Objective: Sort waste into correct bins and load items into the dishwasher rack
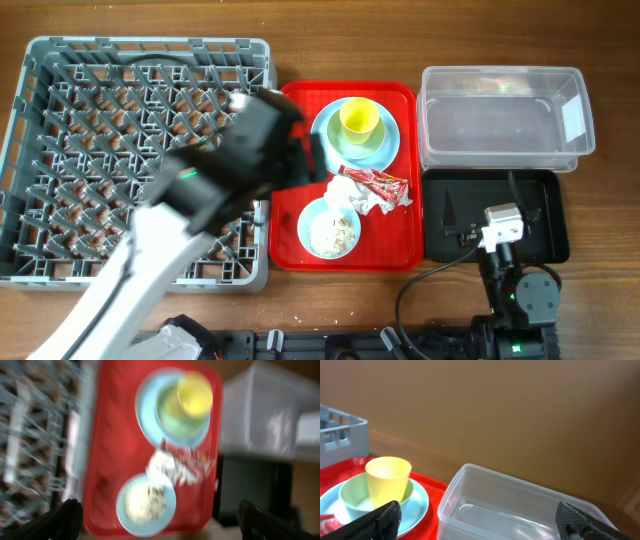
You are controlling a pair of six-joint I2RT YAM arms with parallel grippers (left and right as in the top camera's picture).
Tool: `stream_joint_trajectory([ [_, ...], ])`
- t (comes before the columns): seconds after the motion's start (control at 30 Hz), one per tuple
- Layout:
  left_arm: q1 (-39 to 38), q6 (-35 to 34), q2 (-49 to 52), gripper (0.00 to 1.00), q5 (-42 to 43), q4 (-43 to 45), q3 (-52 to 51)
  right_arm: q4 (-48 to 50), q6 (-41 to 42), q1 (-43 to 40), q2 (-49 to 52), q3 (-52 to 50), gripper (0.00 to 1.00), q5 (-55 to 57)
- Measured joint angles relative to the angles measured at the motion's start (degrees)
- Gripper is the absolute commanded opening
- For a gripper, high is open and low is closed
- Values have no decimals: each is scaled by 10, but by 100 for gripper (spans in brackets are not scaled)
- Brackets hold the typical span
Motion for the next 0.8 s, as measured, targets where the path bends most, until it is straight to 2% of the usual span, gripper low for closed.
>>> stream_joint_trajectory([
  [0.07,51,0,-65,100,-24,-5,3,19,-9,0,0,0,100,-37],
  [0.17,84,0,-116,100,-35,-18,4,96,21,0,1,0,100,-143],
  [0.23,87,0,-130,100,-39,-18,5,92,135,0,1,5,100,-212],
  [0.3,87,0,-132,100,-40,-18,5,32,235,0,2,35,100,-242],
  [0.37,87,0,-132,100,-41,-19,5,-90,282,0,4,135,100,-275],
  [0.4,87,0,-132,100,-41,-19,5,-181,285,0,8,204,100,-281],
  [0.47,87,0,-132,100,-41,-20,5,-297,278,0,48,370,100,-284],
  [0.53,87,0,-132,100,-41,-20,5,-490,234,0,144,570,100,-283],
  [0.57,87,0,-133,100,-41,-19,5,-581,217,0,191,635,100,-275],
  [0.6,87,0,-133,100,-41,-20,5,-715,192,0,269,728,100,-267],
  [0.67,87,0,-133,100,-41,-20,5,-858,161,1,419,868,100,-239],
  [0.7,87,0,-133,100,-41,-20,5,-875,153,0,501,921,98,-229],
  [0.73,87,0,-133,100,-41,-19,5,-893,155,0,533,936,77,-230],
  [0.77,87,0,-133,100,-41,-19,5,-905,155,0,568,942,49,-236],
  [0.8,87,0,-133,100,-41,-20,5,-918,156,0,604,942,25,-245],
])
